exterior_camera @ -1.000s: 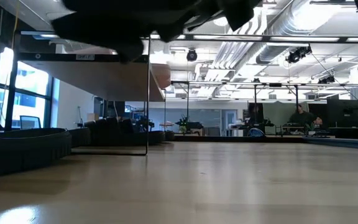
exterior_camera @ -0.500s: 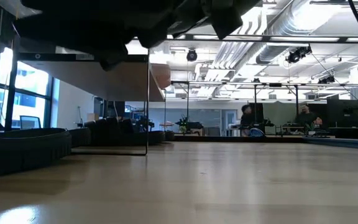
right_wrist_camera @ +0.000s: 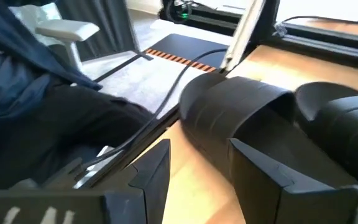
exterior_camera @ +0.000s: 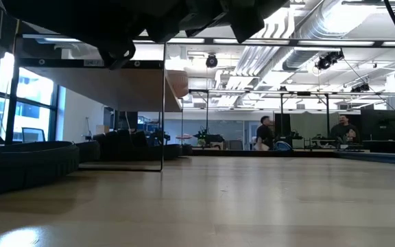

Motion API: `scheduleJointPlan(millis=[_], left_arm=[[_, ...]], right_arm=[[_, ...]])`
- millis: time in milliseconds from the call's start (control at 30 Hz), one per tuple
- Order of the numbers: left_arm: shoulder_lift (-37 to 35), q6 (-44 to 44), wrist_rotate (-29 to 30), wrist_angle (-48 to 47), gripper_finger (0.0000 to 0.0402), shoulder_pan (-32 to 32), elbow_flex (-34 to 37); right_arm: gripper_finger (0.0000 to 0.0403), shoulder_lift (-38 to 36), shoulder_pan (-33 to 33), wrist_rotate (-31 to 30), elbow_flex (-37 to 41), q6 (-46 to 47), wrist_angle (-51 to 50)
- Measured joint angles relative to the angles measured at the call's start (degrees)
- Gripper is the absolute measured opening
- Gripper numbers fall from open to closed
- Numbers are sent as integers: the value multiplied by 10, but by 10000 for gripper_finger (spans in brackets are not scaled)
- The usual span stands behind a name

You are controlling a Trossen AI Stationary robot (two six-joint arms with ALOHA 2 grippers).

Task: Pick and place slides into the shelf
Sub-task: Put the black slide under the shelf

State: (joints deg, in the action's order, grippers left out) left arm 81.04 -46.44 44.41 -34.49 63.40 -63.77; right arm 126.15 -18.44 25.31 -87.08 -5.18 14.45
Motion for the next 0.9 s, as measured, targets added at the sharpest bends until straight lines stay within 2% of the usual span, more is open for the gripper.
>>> scheduleJointPlan(millis=[133,233,433,633,900], left_arm=[[-73,-2,5,38,0,0,71],[-103,8,15,47,0,-1,90],[-111,15,6,39,0,0,91],[-107,10,-4,36,0,0,91],[-107,10,-8,35,0,0,91]], right_arm=[[150,8,0,-20,-4,-3,11],[150,34,0,-11,-33,-3,1],[150,96,7,0,-127,-4,-71],[150,146,8,-26,-218,-21,-149],[150,154,7,-15,-239,-28,-173]])
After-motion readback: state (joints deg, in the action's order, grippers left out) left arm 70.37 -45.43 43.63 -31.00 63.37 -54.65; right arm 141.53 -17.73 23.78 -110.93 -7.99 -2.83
